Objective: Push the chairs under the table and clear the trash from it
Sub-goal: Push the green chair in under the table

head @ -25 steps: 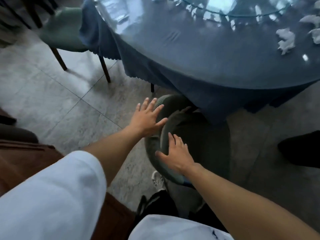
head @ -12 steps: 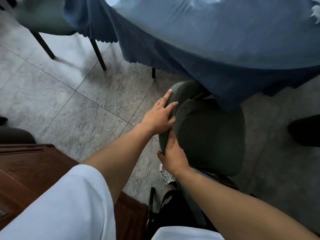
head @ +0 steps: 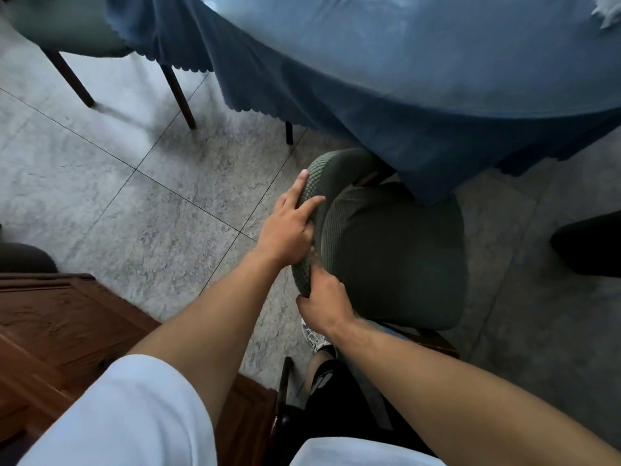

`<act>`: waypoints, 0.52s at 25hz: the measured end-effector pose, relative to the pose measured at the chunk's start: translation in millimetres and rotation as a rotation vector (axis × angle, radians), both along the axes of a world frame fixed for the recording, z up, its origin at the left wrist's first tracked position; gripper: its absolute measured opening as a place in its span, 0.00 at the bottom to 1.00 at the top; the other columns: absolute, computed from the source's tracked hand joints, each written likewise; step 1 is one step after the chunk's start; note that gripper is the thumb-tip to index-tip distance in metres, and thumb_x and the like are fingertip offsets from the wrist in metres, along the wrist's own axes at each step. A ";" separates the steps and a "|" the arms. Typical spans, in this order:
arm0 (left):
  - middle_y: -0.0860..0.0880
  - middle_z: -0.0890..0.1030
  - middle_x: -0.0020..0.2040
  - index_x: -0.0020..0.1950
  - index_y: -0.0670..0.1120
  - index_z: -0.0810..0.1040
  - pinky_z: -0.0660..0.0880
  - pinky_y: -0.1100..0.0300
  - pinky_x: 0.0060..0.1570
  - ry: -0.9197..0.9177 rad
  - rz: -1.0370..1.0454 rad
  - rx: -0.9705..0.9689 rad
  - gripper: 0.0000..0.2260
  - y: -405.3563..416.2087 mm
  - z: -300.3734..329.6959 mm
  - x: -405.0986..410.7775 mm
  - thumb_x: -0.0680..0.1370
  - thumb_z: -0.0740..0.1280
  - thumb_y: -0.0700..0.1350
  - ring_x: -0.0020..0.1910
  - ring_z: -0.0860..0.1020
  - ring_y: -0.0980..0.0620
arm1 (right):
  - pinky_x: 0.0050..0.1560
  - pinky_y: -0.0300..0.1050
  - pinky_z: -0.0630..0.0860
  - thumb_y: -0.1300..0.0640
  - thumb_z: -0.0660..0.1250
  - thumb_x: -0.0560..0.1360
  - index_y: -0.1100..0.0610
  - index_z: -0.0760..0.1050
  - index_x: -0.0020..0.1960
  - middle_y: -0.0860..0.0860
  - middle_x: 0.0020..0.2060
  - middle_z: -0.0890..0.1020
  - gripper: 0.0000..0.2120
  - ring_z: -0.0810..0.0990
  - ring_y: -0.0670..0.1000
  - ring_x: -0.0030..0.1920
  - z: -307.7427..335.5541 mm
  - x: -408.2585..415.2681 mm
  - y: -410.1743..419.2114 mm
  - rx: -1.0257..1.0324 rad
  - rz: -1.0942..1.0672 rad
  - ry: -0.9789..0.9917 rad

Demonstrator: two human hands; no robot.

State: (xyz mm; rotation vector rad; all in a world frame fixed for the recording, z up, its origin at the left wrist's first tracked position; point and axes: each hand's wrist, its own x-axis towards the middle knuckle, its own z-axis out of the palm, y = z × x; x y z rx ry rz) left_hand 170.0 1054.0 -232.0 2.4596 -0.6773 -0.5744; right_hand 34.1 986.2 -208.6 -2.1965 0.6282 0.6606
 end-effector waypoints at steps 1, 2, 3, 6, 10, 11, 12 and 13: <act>0.56 0.44 0.84 0.77 0.55 0.69 0.64 0.46 0.73 0.009 0.018 0.005 0.22 1.1 0.8 -10.9 0.82 0.61 0.46 0.81 0.52 0.49 | 0.63 0.53 0.77 0.61 0.67 0.74 0.47 0.48 0.83 0.56 0.61 0.81 0.45 0.80 0.61 0.60 0.5 -9.1 -4.3 0.002 0.034 0.003; 0.56 0.44 0.84 0.77 0.55 0.69 0.64 0.46 0.73 0.014 0.040 0.010 0.23 2.1 1.4 -21.0 0.82 0.61 0.46 0.81 0.52 0.49 | 0.63 0.53 0.77 0.61 0.67 0.73 0.47 0.50 0.83 0.56 0.62 0.81 0.44 0.80 0.61 0.61 2.2 -17.5 -9.9 0.006 0.066 0.011; 0.56 0.44 0.84 0.78 0.55 0.69 0.64 0.46 0.73 0.011 0.066 0.016 0.23 2.0 2.3 -30.7 0.81 0.61 0.46 0.81 0.52 0.49 | 0.63 0.52 0.76 0.61 0.67 0.74 0.48 0.52 0.82 0.56 0.63 0.80 0.42 0.80 0.61 0.62 2.9 -25.6 -16.6 0.010 0.095 0.017; 0.53 0.45 0.84 0.78 0.56 0.67 0.62 0.40 0.75 -0.030 0.141 0.096 0.24 -7.7 3.6 -64.9 0.81 0.61 0.48 0.81 0.52 0.46 | 0.65 0.49 0.75 0.61 0.68 0.74 0.49 0.54 0.82 0.55 0.66 0.79 0.41 0.79 0.60 0.64 7.1 -49.7 -43.2 0.013 0.212 0.039; 0.50 0.42 0.84 0.81 0.56 0.61 0.51 0.36 0.78 -0.025 0.219 0.170 0.27 -29.8 3.8 -112.5 0.81 0.60 0.48 0.82 0.43 0.45 | 0.71 0.45 0.71 0.61 0.68 0.74 0.45 0.50 0.83 0.50 0.75 0.73 0.45 0.74 0.56 0.71 6.1 -83.3 -85.5 0.056 0.333 0.061; 0.49 0.40 0.84 0.82 0.55 0.59 0.49 0.37 0.78 -0.020 0.246 0.180 0.28 -34.2 3.1 -124.2 0.82 0.59 0.48 0.82 0.41 0.45 | 0.72 0.44 0.69 0.60 0.68 0.74 0.46 0.51 0.83 0.49 0.76 0.71 0.44 0.73 0.55 0.73 4.1 -91.1 -96.6 0.062 0.370 0.056; 0.49 0.39 0.83 0.83 0.55 0.56 0.47 0.37 0.79 -0.021 0.270 0.202 0.29 -39.4 2.9 -136.9 0.82 0.58 0.49 0.82 0.39 0.45 | 0.73 0.43 0.68 0.59 0.68 0.74 0.47 0.52 0.83 0.49 0.77 0.69 0.42 0.72 0.53 0.74 3.0 -98.8 -108.1 0.065 0.414 0.050; 0.48 0.38 0.83 0.83 0.53 0.52 0.46 0.38 0.79 -0.030 0.288 0.241 0.30 -49.3 3.8 -153.4 0.82 0.57 0.49 0.82 0.38 0.45 | 0.74 0.43 0.68 0.59 0.67 0.75 0.48 0.52 0.83 0.48 0.78 0.68 0.42 0.71 0.53 0.75 3.2 -109.3 -123.2 0.063 0.464 0.039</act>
